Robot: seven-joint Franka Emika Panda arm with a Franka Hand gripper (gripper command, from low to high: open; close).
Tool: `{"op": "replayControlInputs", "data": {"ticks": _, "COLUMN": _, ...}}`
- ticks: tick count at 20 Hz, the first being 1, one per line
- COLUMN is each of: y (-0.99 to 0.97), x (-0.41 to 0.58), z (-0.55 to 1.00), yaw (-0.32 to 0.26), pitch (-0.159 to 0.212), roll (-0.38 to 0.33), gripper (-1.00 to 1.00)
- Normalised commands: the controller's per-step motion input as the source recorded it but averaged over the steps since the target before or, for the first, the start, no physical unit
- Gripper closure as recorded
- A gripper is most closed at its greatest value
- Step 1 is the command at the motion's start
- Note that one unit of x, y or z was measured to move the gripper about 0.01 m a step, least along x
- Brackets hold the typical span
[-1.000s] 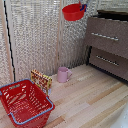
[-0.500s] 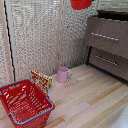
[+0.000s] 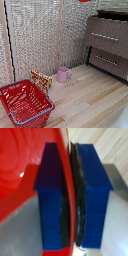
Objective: Transport the gripper mindfully toward the orange-red bowl and clasp it to elevate with ease. Ensure your robot's arm aligns efficiently with the top drawer's opening. Carefully slide the orange-red bowl into the designated spot with precision. After confirmation, withdraw the gripper gently. Close the drawer smoothly by transitioning the gripper to its handle.
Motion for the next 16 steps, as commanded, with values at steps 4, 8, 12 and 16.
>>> {"op": "replayControlInputs", "data": {"ticks": 4, "y": -0.62, "x": 0.173, "z": 0.49, "yaw": -0.115, "pitch": 0.144, "roll": 0.066, "gripper": 1.0}}
{"op": "replayControlInputs", "data": {"ticks": 8, "y": -0.64, "x": 0.266, "z": 0.37, "yaw": -0.103, "pitch": 0.1, "roll": 0.071, "gripper": 1.0}}
{"op": "replayControlInputs", "data": {"ticks": 12, "y": -0.73, "x": 0.275, "z": 0.27, "yaw": -0.09, "pitch": 0.066, "roll": 0.046, "gripper": 1.0}}
{"op": "replayControlInputs", "data": {"ticks": 16, "y": -0.79, "x": 0.221, "z": 0.22, "yaw": -0.088, "pitch": 0.053, "roll": 0.034, "gripper": 1.0}}
